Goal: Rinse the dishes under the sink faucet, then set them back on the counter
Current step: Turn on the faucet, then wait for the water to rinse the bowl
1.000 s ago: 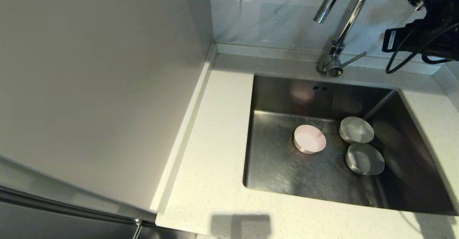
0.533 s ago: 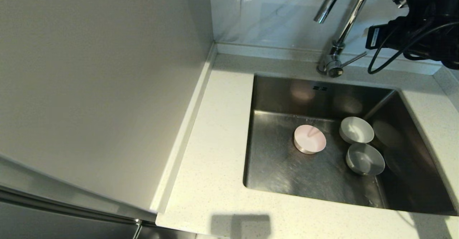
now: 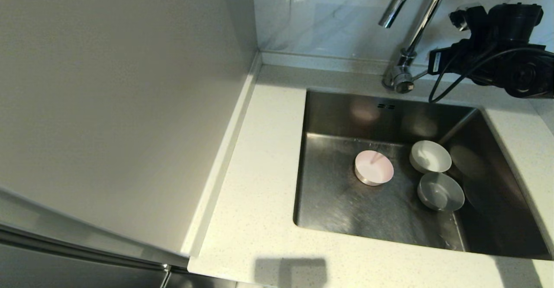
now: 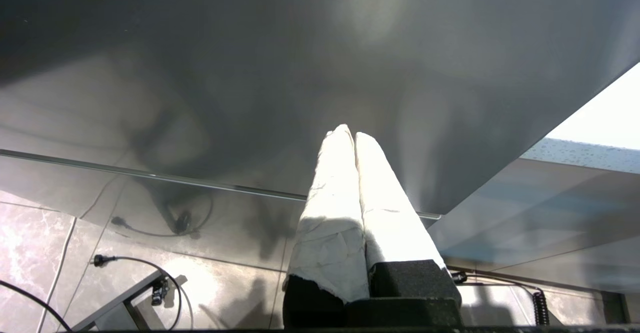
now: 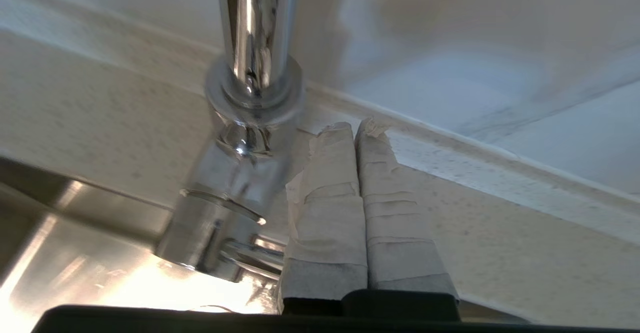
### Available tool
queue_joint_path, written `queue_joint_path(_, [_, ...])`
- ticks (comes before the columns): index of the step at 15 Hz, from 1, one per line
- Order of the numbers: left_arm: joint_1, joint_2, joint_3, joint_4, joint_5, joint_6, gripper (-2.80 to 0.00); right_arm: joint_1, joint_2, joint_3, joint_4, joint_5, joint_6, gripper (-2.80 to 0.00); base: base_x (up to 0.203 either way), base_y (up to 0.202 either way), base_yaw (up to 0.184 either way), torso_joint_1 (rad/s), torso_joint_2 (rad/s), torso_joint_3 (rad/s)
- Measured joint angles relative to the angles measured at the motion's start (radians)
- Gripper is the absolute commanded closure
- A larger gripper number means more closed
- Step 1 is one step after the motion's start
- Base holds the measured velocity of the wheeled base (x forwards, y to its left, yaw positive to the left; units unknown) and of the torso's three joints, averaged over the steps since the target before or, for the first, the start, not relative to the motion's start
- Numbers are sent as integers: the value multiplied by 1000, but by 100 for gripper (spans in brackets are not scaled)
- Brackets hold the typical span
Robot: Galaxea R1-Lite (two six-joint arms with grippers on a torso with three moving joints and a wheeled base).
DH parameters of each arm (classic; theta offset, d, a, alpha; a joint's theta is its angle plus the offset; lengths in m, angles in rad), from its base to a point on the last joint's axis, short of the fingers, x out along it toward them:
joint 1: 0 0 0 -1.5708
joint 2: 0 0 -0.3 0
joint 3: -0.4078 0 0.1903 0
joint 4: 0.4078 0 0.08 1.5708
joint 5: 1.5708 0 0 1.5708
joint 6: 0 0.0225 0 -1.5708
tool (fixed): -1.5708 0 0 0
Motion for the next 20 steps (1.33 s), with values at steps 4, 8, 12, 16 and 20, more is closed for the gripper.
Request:
queue_joint_path(4, [0, 0, 0, 0, 0, 0, 0, -26, -6, 0, 48, 17, -73, 0, 0, 0, 0, 0, 0, 0])
queue_joint_path(8, [0, 0, 0, 0, 0, 0, 0, -68, -31, 8, 189, 90, -177, 0, 0, 0, 0, 0, 0, 0])
queue_joint_path(12, [0, 0, 0, 0, 0, 0, 0, -93, -60, 22, 237, 131, -219, 0, 0, 0, 0, 0, 0, 0])
queue_joint_path(16, [0, 0, 0, 0, 0, 0, 0, -139, -85, 14, 180, 101, -222, 0, 0, 0, 0, 0, 0, 0])
queue_joint_path(20, [0, 0, 0, 0, 0, 0, 0, -211, -167, 87, 173, 28, -201, 0, 0, 0, 0, 0, 0, 0])
